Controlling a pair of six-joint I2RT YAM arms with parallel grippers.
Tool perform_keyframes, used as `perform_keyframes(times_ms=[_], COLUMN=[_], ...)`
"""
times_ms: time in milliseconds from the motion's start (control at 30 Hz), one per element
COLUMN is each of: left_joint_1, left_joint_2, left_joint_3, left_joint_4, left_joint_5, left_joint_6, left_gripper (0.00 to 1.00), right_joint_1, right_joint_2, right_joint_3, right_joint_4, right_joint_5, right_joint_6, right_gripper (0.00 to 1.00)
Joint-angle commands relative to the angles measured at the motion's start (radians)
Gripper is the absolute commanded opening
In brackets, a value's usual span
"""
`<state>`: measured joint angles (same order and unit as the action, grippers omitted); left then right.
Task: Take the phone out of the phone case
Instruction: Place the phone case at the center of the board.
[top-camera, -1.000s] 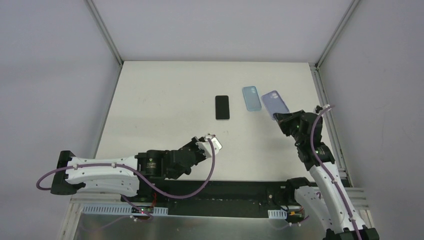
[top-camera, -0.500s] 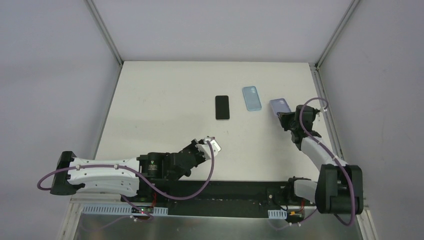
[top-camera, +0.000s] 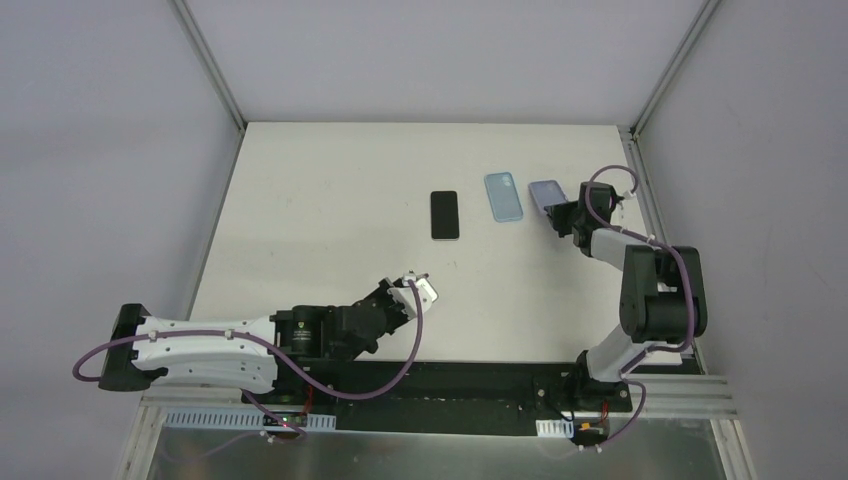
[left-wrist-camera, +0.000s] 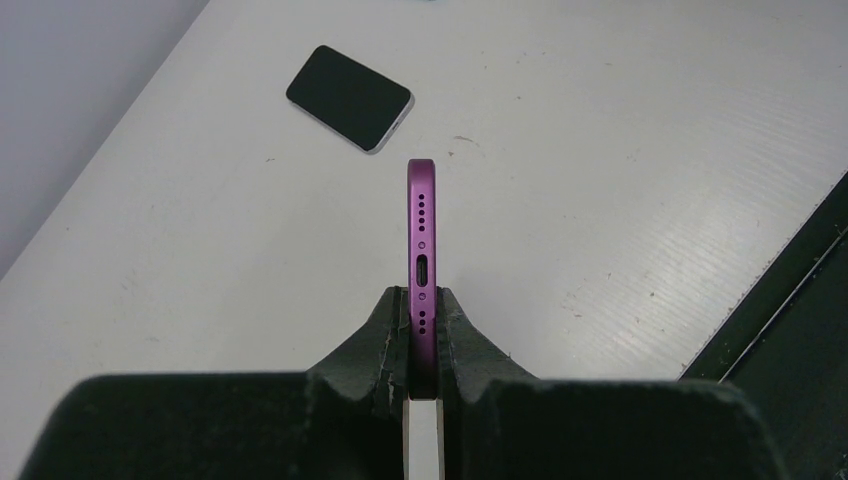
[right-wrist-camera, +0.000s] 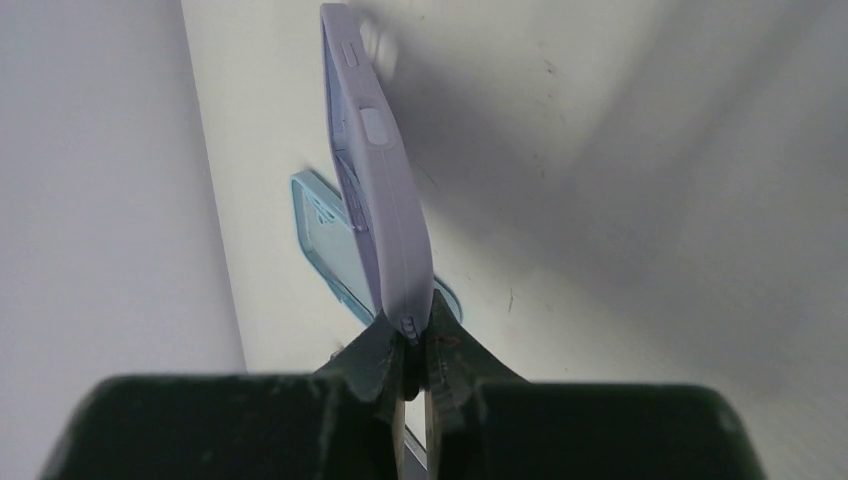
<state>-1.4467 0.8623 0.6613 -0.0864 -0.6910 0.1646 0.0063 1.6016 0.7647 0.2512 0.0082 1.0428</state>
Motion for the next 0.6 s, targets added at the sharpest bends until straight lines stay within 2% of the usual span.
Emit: perform_keyframes(times_ms=[0, 400, 567], left_joint_1=[-0.003, -0.003, -0.003], left_joint_2=[-0.009, 0.071, 0.093], left_joint_3=[0.007, 0.039, 0.050], left_joint_4=[0.071, 0.078, 0.081], left_joint_5=[-0.021, 0.020, 0.033], left_joint_6=[-0.015, -0.012, -0.014], left_gripper=[0.00, 0.00, 0.00], right_joint_1=[-0.002, 0.032, 0.050], right_joint_2=[0.082, 0.197, 0.202], right_joint_3=[0.077, 0.206, 0.236], right_joint_4=[0.031, -0.061, -0.128], right_joint_5=[-0.057, -0.101, -0.131], right_joint_6=[0.026, -0.010, -0.040], right_gripper=[0.00, 0.00, 0.04])
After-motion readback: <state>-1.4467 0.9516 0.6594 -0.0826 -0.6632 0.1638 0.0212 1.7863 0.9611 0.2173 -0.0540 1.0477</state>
